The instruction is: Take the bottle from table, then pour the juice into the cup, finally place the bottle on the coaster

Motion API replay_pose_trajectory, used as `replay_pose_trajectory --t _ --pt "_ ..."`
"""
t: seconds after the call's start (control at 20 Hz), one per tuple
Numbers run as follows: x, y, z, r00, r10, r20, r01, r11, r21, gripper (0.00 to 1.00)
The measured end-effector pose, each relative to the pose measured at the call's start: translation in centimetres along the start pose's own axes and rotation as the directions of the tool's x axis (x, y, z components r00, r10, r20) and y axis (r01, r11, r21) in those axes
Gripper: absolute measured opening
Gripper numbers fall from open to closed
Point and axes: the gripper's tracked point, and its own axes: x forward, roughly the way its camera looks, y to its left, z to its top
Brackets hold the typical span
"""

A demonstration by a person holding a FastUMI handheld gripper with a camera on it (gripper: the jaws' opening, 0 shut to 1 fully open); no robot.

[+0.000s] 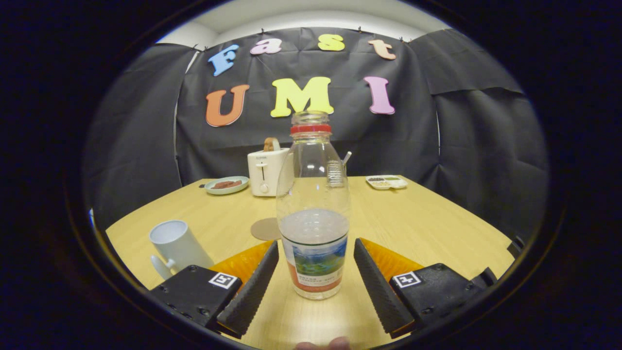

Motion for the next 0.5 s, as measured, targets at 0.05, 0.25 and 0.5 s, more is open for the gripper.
replay_pose_trajectory --t 0.05,0.25,0.5 --pt "0.3 0.0 0.0 1.000 0.000 0.000 0.000 1.000 0.011 1.00" --pt "1.6 0.2 0.3 1.000 -0.001 0.001 0.001 0.999 0.034 1.00" --pt "2.2 0.2 0.2 1.000 -0.013 -0.012 0.014 0.998 0.063 0.92"
